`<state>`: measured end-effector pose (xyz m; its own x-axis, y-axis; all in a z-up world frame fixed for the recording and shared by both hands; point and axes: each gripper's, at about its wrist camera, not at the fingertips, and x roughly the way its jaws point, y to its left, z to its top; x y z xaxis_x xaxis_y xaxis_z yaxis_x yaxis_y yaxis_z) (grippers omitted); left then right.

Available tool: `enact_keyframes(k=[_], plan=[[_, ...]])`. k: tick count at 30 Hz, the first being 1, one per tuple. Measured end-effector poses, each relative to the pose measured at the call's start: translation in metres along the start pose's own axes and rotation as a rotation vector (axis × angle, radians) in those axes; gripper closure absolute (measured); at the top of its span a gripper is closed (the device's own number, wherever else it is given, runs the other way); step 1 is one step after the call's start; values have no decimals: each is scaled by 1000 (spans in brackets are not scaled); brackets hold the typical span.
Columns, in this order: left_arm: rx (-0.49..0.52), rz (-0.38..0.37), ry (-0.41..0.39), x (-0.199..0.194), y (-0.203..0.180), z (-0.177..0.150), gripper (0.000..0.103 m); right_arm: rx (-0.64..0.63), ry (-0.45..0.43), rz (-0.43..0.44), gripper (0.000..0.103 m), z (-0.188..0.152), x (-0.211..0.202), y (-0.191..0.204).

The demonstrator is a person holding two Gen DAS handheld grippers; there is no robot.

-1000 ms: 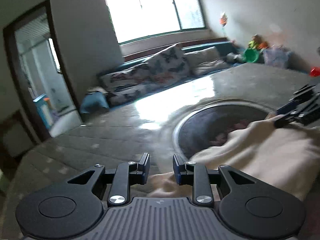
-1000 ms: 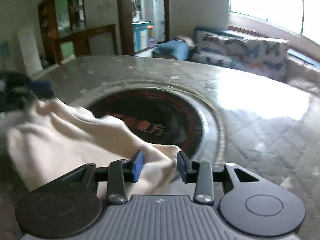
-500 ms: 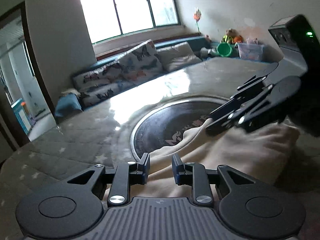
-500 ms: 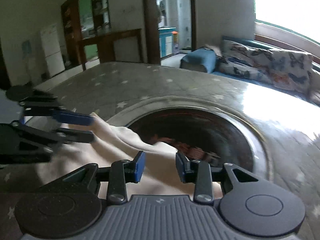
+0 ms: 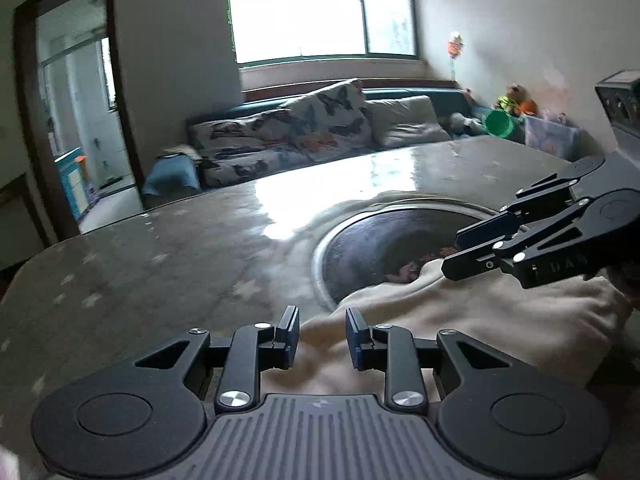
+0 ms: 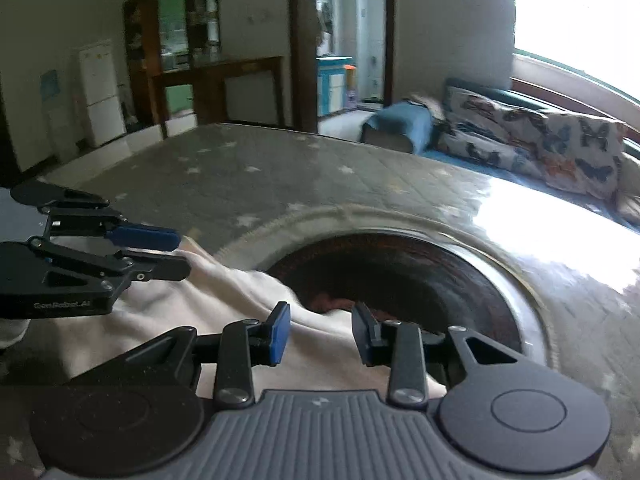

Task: Fold clothes

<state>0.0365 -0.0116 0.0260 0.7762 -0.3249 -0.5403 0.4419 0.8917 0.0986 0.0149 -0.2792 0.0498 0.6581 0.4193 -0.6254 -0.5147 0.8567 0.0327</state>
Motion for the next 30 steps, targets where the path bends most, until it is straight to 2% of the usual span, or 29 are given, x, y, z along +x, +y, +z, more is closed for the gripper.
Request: enact_keyframes(k=[6, 8, 12, 14, 19, 21, 24, 27, 30], plan=[[-43, 68, 51, -13, 18, -19, 74, -38, 4, 97, 69, 10, 23, 30], [-94, 65, 62, -11, 25, -22, 65, -38, 13, 123, 69, 13, 34, 37], [-145, 39, 55, -7, 32, -20, 66, -29, 51, 99, 68, 16, 59, 41], [-125, 81, 49, -5, 33, -20, 67, -18, 48, 90, 67, 18, 59, 39], [-154, 136, 39, -14, 38, -21, 67, 12, 20, 79, 67, 19, 43, 35], [-134, 121, 19, -24, 31, -20, 68, -3, 14, 89, 67, 14, 34, 38], [-76, 59, -9, -38, 13, -20, 67, -56, 5, 100, 67, 3, 20, 49], [-35, 21, -13, -37, -1, -15, 67, -114, -18, 91, 67, -8, 6, 61], [-45, -13, -13, -27, -4, -6, 67, -87, -35, 100, 67, -16, -12, 60]])
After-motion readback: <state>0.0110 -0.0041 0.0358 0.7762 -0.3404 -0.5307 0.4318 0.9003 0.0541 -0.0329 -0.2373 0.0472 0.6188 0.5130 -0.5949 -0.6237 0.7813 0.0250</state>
